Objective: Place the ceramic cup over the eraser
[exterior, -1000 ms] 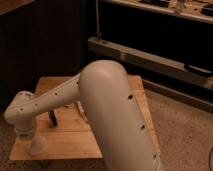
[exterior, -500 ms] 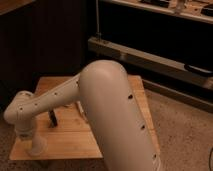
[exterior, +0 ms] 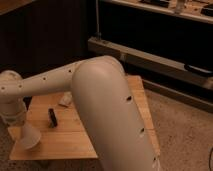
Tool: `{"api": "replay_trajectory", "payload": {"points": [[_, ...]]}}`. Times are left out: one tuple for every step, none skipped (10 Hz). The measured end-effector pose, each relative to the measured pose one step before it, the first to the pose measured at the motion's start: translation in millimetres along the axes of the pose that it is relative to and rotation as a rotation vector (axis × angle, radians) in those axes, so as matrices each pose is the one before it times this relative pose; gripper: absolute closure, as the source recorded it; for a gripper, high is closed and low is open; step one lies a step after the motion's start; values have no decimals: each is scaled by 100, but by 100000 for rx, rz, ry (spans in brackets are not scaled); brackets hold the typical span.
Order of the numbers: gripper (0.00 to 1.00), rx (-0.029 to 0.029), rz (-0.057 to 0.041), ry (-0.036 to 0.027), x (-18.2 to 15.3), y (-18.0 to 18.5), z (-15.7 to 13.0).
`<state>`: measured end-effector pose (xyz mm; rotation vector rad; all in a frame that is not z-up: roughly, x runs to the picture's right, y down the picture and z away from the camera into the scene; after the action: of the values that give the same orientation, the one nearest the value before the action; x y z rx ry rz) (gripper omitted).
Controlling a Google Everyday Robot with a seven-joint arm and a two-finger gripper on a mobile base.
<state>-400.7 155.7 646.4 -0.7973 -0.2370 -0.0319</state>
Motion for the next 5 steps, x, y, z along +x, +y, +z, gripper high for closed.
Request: {"api": "replay_trajectory", "payload": {"points": [[100, 820, -313, 957, -1151, -354, -2918], [100, 933, -129, -115, -718, -324, -2354], [100, 1263, 190, -31, -226, -483, -2026], [100, 1798, 314, -355, -258, -660, -2655], [100, 2273, -258, -1340, -628, -572, -2956]]}}
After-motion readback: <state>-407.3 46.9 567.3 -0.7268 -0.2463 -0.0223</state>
